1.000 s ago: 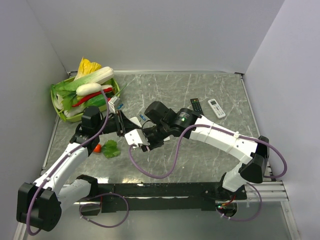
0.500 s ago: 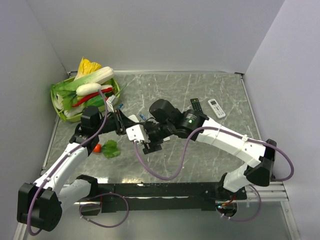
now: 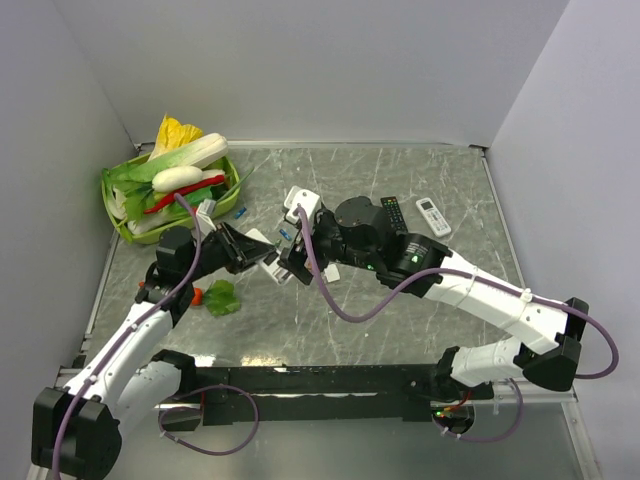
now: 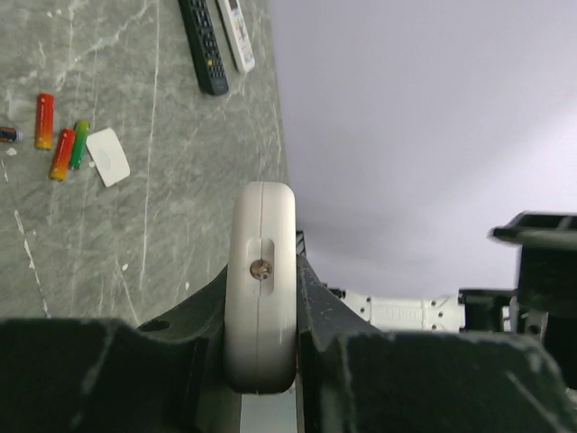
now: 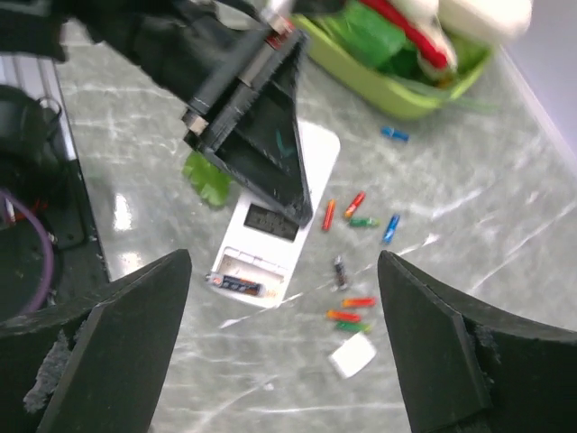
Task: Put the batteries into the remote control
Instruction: Load the battery into the remote control.
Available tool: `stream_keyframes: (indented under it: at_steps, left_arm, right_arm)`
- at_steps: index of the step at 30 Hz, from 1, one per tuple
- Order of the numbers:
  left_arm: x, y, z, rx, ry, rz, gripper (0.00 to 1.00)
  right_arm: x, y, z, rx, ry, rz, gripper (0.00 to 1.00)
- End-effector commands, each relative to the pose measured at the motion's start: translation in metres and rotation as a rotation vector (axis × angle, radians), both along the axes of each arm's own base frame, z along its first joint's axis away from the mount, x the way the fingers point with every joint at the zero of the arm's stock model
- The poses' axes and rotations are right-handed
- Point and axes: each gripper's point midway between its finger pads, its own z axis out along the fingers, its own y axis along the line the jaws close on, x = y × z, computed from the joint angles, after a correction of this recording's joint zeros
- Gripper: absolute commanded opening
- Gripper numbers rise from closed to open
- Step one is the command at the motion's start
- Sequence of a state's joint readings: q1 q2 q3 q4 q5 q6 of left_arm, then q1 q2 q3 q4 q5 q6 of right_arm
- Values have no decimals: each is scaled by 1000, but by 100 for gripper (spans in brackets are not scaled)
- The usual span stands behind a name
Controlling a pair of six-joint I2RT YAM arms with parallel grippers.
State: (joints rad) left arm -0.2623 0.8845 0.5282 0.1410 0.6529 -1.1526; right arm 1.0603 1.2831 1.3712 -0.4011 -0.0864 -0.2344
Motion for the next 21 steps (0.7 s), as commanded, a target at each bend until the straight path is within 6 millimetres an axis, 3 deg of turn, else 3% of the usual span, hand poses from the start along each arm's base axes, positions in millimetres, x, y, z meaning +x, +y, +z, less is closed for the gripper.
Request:
stream_keyframes:
  at_steps: [1, 6, 13, 21]
  left_arm:
    - [10, 8, 19, -56, -48, 96, 2]
    - [13, 13, 18, -63, -34, 148, 2]
    - [15, 17, 16, -75, -12, 180, 2]
    - [16, 18, 18, -69, -12, 188, 2]
  right_arm:
    - [5, -1, 1, 133, 148, -153, 85]
    - [-9, 9, -14, 129, 237, -110, 69]
    - [-9, 15, -37, 50, 283, -124, 64]
    - [-8, 22, -48, 8, 306, -119, 57]
